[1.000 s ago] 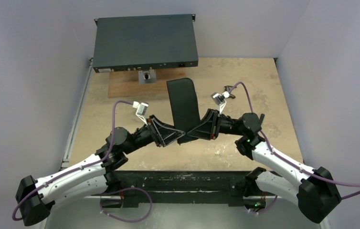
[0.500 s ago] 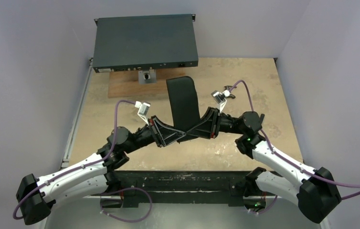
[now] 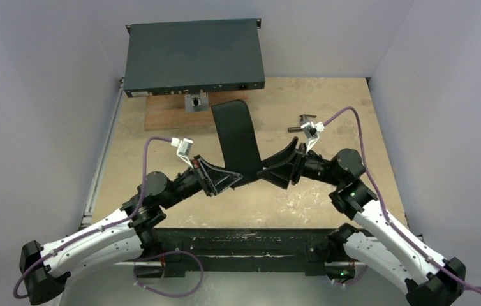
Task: Sort the hair-cutting tools
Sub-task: Zip the hairdressing tool bag at the center of the board.
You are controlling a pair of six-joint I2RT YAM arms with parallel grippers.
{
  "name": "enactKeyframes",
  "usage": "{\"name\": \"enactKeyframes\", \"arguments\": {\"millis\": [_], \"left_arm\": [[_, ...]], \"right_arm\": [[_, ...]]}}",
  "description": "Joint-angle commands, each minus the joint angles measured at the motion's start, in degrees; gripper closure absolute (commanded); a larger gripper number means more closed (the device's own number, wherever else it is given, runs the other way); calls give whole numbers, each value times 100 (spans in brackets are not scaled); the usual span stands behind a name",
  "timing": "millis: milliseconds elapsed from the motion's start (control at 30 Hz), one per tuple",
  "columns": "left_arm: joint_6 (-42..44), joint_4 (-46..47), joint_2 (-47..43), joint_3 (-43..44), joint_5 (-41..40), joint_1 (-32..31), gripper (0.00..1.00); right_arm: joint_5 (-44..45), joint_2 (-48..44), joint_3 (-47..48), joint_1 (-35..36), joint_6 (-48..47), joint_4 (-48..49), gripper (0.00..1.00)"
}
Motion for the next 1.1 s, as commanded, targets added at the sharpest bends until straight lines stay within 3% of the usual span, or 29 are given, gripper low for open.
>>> {"name": "enactKeyframes", "arguments": {"millis": [0, 267, 433, 633, 1067], "left_arm": [[308, -173, -315, 503, -1400, -17, 100], [-540, -917, 136, 1259, -2708, -84, 100], [-991, -1150, 283, 1544, -3427, -246, 100], [-1153, -1502, 618, 2002, -3797, -435, 100], [-1210, -1821, 842, 2289, -3963, -563, 100]], "right_arm": [[1239, -566, 173, 195, -1168, -1398, 34], [4045, -518, 703, 1849, -1989, -2194, 43], [4934, -180, 979, 2490, -2156, -2359, 48], [5492, 204, 1311, 2899, -2191, -2233, 53], [5613, 1045, 2125, 3123, -2489, -2165, 71]]}}
